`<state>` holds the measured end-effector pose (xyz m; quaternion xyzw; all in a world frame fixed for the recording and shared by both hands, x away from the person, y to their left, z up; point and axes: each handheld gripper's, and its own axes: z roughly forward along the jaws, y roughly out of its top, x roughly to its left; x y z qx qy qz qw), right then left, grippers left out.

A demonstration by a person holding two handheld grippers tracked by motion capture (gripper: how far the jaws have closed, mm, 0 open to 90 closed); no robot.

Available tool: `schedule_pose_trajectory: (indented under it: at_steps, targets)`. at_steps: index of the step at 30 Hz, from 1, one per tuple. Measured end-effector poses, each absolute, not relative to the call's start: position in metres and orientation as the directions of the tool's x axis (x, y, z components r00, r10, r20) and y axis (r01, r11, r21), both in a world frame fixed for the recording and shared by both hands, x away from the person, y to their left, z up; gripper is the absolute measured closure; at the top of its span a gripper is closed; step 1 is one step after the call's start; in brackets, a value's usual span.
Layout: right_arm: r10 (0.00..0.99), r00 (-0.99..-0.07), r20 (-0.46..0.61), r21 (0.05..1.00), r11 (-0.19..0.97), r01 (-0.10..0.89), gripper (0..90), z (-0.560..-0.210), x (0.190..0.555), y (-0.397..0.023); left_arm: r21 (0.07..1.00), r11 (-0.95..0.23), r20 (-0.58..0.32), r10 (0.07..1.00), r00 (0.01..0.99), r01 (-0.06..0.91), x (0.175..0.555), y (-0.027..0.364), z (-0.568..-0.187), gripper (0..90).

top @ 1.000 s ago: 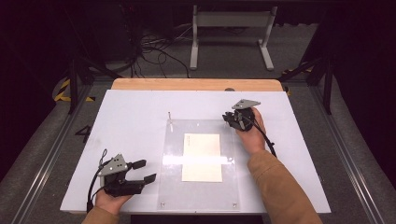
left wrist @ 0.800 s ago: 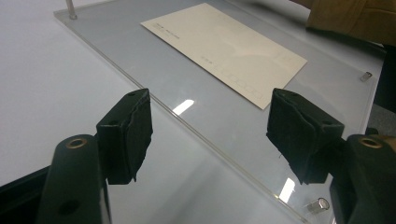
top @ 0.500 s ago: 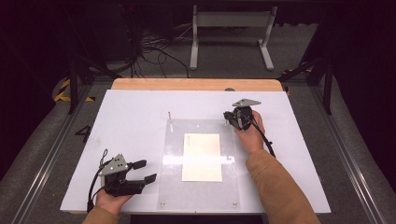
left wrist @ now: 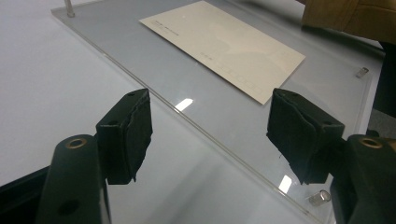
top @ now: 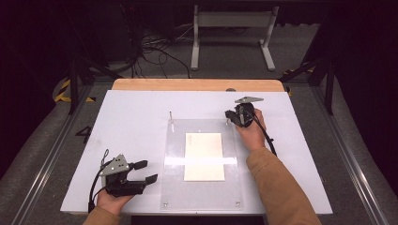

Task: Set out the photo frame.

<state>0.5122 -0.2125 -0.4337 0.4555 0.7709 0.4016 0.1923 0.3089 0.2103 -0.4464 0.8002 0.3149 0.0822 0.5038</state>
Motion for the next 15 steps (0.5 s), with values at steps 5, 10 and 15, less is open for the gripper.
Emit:
schedule_pose_trajectory:
  at_steps: [5, 10, 15]
  targets:
    - [0.856, -0.508, 0.1, 0.783, 0.248, 0.571, 85.6, -0.433, 0.517, -0.214, 0.856, -0.284, -0.191, 0.601, 0.776, 0.431, 0.311, 0.213, -0.448, 30.6]
    - [0.851, -0.505, 0.142, 0.771, 0.224, 0.596, 85.6, -0.432, 0.524, -0.216, 0.862, -0.275, -0.182, 0.616, 0.766, 0.425, 0.313, 0.217, -0.447, 26.0]
    - [0.85, -0.502, 0.161, 0.762, 0.216, 0.61, 85.6, -0.431, 0.527, -0.217, 0.878, -0.283, -0.139, 0.622, 0.771, 0.386, 0.311, 0.22, -0.446, 21.6]
